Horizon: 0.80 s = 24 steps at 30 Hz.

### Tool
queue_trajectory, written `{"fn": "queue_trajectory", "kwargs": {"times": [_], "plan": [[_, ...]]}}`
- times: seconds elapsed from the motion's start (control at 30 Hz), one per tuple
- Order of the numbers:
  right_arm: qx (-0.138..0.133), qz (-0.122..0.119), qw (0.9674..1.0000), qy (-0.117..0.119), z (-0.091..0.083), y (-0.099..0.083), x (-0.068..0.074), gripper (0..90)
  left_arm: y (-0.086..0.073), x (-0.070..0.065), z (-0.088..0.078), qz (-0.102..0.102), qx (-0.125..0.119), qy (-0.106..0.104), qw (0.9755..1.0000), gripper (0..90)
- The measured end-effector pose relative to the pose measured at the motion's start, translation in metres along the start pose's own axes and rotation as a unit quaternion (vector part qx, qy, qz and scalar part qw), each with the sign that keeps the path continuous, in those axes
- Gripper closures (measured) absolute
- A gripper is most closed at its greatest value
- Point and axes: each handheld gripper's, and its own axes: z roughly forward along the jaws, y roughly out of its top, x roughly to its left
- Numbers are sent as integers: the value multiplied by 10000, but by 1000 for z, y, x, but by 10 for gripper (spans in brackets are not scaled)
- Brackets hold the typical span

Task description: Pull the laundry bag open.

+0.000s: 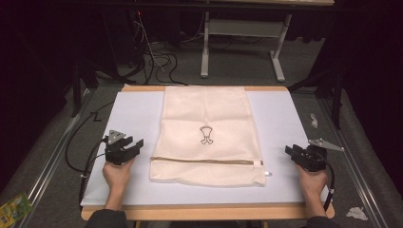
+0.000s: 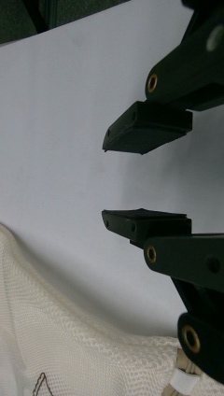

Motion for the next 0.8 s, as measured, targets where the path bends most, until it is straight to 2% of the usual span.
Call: {"fn": "queue_trajectory", "kwargs": {"times": [0.3, 0.7, 0.8], "plan": [[58, -89, 9999, -30, 5, 0, 3, 601, -1, -1, 9, -69, -37, 84, 9999, 486], [20, -99, 9999, -108, 7, 1, 4, 594, -2, -2, 15, -18, -41, 157, 9999, 479], [80, -94, 9998, -185, 9, 1, 4, 590, -3, -2, 18, 3, -4, 172, 9999, 478]]}}
